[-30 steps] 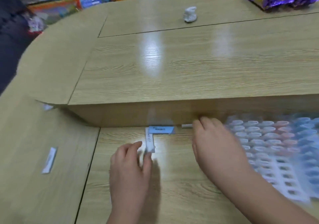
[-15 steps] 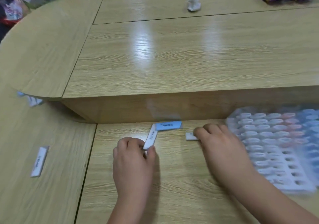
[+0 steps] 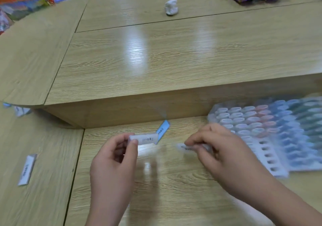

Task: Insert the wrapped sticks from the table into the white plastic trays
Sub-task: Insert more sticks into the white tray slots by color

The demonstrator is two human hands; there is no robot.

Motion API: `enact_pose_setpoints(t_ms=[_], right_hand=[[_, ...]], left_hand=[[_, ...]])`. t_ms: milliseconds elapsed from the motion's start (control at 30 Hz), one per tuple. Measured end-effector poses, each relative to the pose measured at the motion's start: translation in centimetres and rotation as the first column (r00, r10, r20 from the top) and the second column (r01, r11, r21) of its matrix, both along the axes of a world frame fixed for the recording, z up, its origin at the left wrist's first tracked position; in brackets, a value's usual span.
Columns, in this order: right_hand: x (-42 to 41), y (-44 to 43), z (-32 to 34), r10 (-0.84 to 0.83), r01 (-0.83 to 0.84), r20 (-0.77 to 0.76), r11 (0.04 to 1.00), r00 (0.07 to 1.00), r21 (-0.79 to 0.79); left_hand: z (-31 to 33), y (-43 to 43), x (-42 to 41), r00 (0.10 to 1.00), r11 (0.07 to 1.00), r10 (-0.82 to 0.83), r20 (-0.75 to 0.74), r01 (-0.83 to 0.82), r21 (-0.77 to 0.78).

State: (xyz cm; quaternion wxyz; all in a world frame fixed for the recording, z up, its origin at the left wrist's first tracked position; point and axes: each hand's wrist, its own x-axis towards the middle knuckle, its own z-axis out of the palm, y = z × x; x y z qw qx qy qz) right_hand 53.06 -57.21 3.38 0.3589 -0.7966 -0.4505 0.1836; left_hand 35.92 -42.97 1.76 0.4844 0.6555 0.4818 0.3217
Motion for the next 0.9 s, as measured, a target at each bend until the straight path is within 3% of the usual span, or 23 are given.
enact_pose_setpoints(t_ms=[100, 267, 400, 567, 900], right_hand=[[1.2, -4.1, 1.6, -0.078, 0.088, -0.099, 0.991, 0.992, 0.105], [4.3, -11.3, 2.5, -0.301, 0.367, -0.284, 0.905, 0.910, 0.217], [7.1, -14.9, 2.7, -0.362, 0.407, -0.204, 0.874, 0.910, 0.266], [9.2, -15.5, 1.9, -0.378, 0.345, 0.065, 0.893, 0.924, 0.288], [10.6, -12.8, -2.1, -0.295, 0.266, 0.059, 0.919, 0.954, 0.291]], left_hand=[[1.7, -2.0, 2.2, 0.993, 0.998, -0.050, 0.111, 0.047, 0.029], [3.6, -6.4, 6.9, 0.958, 0.953, -0.264, 0.116, 0.240, 0.185], [3.8, -9.7, 10.2, 0.932, 0.903, -0.358, 0.054, 0.332, 0.274], [3.4, -12.8, 12.8, 0.920, 0.859, -0.391, -0.005, 0.367, 0.356], [0.8, -14.7, 15.0, 0.892, 0.755, -0.348, -0.289, 0.449, 0.477]])
